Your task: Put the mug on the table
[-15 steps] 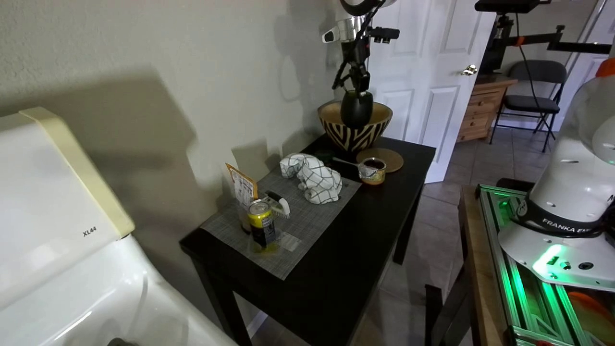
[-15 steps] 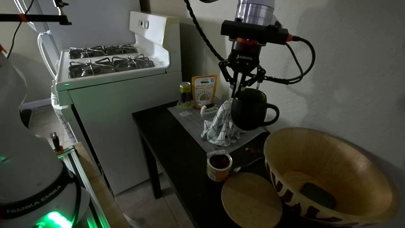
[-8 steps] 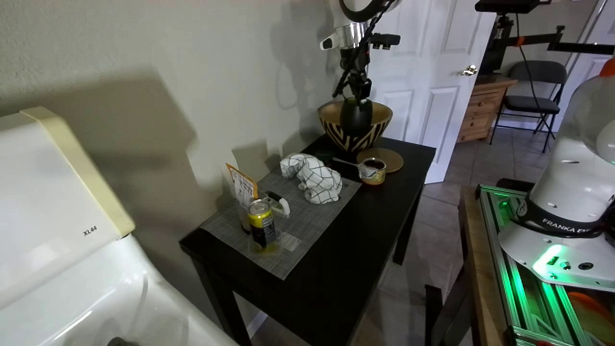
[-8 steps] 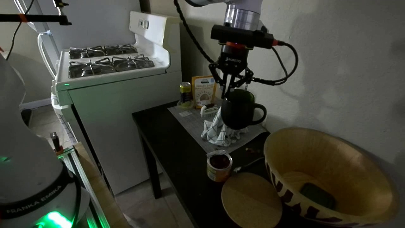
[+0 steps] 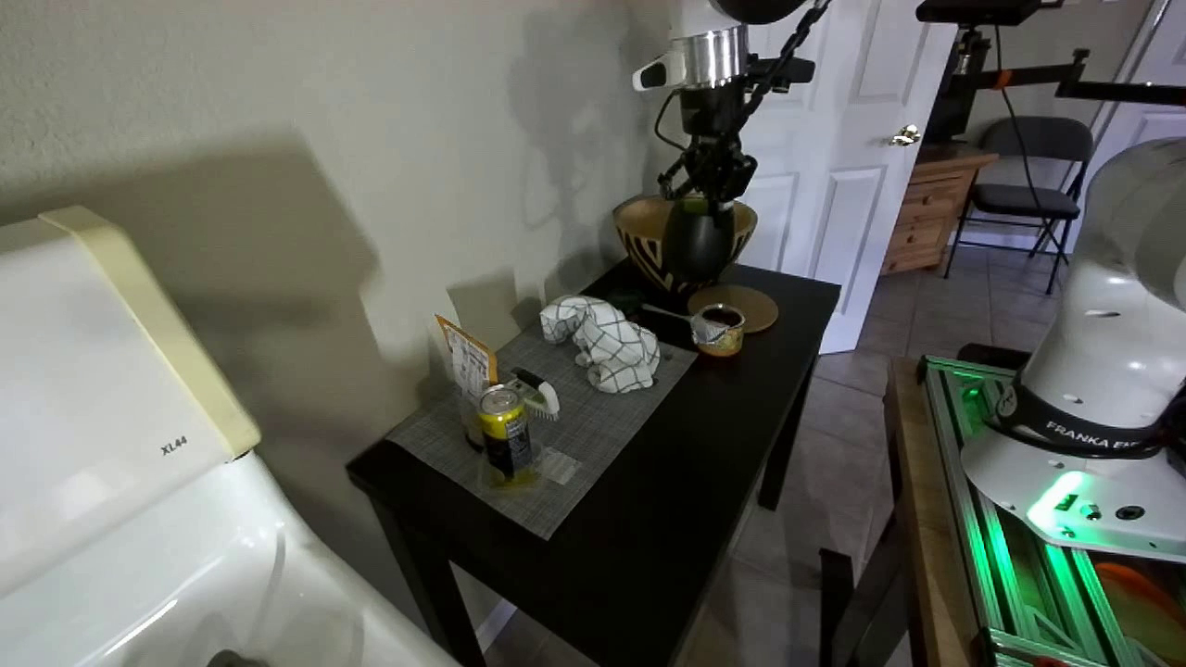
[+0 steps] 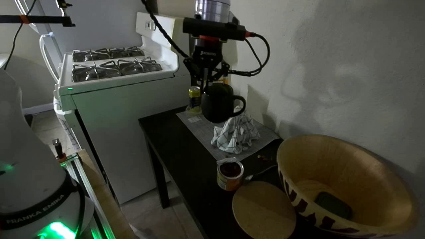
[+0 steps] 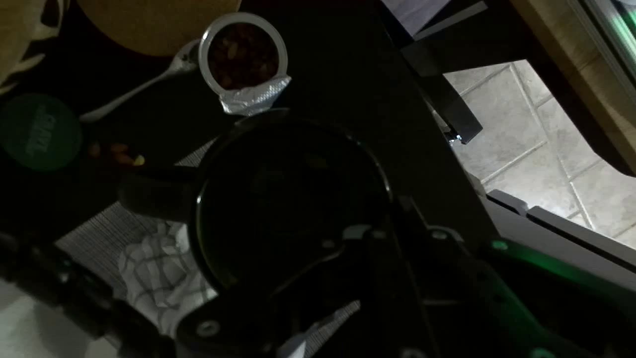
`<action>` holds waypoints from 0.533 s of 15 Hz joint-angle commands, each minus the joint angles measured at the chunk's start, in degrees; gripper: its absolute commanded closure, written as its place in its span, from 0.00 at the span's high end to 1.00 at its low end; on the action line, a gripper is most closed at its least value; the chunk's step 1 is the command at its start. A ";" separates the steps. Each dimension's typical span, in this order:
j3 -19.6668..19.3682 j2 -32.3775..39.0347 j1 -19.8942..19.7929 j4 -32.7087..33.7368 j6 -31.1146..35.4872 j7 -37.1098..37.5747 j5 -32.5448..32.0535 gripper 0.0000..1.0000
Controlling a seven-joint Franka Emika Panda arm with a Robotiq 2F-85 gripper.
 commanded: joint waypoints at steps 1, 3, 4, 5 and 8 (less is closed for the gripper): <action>1.32 -9.94 4.71 -7.63 2.81 -1.64 2.40 0.02; 2.22 -12.04 7.59 -9.14 2.55 -1.85 3.66 0.02; 2.71 -13.19 9.01 -10.47 2.96 -1.71 4.22 0.02; 3.19 -13.74 10.26 -11.21 3.31 -1.62 4.43 0.02; 4.12 -13.28 13.23 -13.64 6.42 -1.32 4.84 0.02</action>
